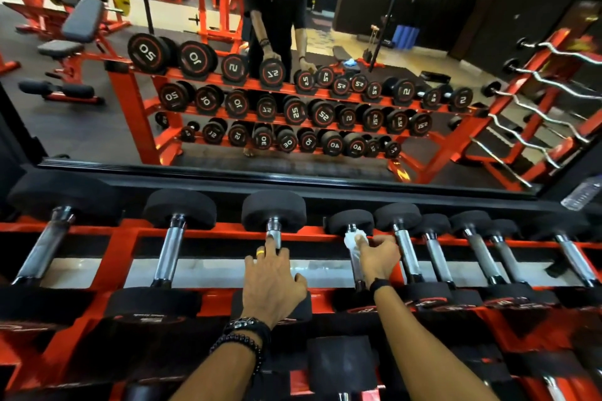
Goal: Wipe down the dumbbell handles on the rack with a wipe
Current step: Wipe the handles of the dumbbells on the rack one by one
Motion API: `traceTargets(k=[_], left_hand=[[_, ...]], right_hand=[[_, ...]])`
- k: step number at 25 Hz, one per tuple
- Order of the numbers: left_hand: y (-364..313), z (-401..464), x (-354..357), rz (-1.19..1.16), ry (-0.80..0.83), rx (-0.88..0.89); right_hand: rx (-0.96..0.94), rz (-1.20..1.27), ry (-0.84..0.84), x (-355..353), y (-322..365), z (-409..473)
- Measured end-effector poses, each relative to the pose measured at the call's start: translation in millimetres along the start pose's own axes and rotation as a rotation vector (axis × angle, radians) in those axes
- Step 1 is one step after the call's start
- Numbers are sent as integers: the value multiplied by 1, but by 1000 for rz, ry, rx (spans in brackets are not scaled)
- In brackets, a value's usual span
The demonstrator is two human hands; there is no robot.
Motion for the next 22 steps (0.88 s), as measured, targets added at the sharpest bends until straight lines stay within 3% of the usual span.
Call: traceTargets(k=[3, 8, 13, 19, 22], left_hand=[[0, 0, -1, -14, 7, -6], [1, 2, -1, -14, 6, -9], [1, 2, 3, 1, -4, -13], [0, 1, 0, -18, -2, -10], [1, 1, -1, -27, 6, -12]], right_hand=[[-255, -146, 59, 1, 7, -6], [-457, -379, 253, -11, 8, -12], [-421, -491, 388, -51, -10, -23], [-491, -412, 283, -30, 8, -18], [-439, -318, 253, -18, 22, -9]])
Point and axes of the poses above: each hand's wrist, its own z-axis towards the middle knuckle, its own x-axis out of the palm, y = z × x, the point moved 1 cm from there along z, towards the middle knuckle, and after that the axes turned 3 degrees about -y, right-handed, at the moved point
